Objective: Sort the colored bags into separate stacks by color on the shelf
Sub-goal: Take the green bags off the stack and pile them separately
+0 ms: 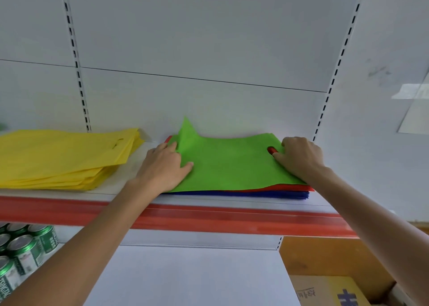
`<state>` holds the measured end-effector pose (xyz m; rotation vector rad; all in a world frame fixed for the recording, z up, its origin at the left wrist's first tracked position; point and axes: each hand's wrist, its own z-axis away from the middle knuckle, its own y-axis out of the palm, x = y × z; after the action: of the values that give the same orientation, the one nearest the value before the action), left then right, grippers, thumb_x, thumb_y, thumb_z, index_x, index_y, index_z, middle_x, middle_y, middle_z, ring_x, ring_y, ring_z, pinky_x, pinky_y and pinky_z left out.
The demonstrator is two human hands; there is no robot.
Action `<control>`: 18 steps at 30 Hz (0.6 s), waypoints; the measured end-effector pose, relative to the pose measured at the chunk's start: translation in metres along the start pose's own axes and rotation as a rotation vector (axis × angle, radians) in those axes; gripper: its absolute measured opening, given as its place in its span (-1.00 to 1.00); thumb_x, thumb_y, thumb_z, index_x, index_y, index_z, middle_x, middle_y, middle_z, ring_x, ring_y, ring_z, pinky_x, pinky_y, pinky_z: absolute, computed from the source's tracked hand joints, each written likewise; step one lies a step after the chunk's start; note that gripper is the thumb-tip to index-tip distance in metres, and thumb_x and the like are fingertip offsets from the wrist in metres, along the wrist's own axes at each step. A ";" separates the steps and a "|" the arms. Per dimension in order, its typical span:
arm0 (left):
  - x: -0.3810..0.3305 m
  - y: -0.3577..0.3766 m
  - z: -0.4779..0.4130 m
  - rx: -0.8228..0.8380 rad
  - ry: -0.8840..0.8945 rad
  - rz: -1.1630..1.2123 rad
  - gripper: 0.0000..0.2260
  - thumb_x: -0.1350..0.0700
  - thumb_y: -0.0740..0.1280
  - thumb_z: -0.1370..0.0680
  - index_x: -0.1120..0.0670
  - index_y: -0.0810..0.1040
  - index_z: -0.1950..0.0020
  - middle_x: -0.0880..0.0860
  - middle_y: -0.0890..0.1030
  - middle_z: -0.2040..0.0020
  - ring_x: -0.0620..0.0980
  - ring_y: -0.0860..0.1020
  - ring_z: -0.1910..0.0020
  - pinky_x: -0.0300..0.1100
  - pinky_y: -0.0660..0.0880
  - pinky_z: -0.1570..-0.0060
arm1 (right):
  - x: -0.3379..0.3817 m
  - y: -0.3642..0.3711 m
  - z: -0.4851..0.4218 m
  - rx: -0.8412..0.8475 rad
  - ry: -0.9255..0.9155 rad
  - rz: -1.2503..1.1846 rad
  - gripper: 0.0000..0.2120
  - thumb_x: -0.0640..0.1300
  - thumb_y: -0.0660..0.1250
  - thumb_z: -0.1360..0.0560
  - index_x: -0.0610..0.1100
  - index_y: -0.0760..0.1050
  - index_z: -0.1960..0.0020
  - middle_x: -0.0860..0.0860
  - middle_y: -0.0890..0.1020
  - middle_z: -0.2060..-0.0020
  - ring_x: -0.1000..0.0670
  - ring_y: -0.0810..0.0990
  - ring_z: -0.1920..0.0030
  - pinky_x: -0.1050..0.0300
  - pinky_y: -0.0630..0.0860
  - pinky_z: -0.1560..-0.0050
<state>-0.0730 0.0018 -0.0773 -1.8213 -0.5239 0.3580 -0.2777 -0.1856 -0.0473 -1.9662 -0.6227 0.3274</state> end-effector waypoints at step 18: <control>-0.005 -0.019 0.000 -0.114 -0.062 0.270 -0.47 -0.01 0.44 -0.42 0.15 0.46 -0.33 0.16 0.44 -0.27 0.10 0.40 -0.28 -0.14 0.30 -0.22 | 0.003 -0.032 -0.002 0.060 0.157 -0.339 -0.57 -0.03 0.44 -0.44 -0.33 0.49 -0.12 -0.23 0.57 -0.03 -0.21 0.56 -0.04 0.01 0.50 0.06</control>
<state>-0.0806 0.0041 -0.0593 -2.0022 -0.3462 0.5787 -0.2828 -0.1738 -0.0181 -1.7703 -0.8183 -0.0173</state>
